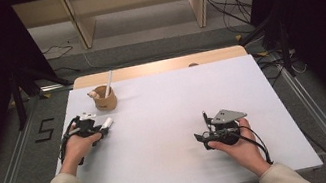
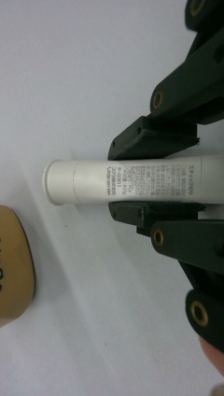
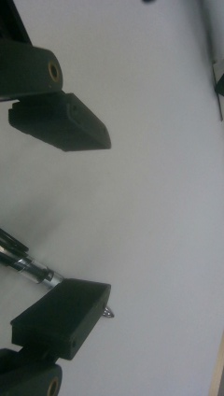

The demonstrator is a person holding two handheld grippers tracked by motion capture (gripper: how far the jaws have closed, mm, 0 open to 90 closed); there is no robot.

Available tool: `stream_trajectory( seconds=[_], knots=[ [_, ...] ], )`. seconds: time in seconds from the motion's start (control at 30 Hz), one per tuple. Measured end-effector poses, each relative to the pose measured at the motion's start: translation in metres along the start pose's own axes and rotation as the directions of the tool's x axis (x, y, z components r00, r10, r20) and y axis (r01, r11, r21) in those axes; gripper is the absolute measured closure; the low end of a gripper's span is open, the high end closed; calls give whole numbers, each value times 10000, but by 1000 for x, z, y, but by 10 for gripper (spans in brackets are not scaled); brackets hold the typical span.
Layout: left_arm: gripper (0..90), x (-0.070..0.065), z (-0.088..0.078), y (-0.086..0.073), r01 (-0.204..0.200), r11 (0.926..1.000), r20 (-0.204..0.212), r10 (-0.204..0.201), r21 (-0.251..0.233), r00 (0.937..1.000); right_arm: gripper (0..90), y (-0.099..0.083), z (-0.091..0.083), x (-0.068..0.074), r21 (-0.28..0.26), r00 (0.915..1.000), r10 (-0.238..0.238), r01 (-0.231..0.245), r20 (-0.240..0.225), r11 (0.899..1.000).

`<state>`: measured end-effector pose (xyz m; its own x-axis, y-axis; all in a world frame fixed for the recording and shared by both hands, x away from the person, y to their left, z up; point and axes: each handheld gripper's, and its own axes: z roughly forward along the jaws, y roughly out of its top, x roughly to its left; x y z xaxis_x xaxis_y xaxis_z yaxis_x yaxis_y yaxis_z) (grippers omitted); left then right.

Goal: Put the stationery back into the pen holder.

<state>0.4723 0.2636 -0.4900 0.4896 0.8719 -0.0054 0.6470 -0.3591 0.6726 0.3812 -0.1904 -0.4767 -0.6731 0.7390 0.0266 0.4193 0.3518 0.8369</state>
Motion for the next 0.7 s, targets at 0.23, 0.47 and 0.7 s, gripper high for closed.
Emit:
stream_trajectory(
  seconds=[0.23,0.47,0.7],
  knots=[
    [693,-1,0,0,48,10000,-86,-48,-9,10000,259,0,0,0,6,10000,-18,18,-5,10000],
    [697,-4,0,1,525,9986,-300,-524,9,9982,259,0,0,0,-14,10000,-16,16,-24,10000],
    [703,-4,-1,1,889,9959,-445,-896,-166,9950,259,0,0,0,0,10000,0,0,-23,10000]
  ],
)
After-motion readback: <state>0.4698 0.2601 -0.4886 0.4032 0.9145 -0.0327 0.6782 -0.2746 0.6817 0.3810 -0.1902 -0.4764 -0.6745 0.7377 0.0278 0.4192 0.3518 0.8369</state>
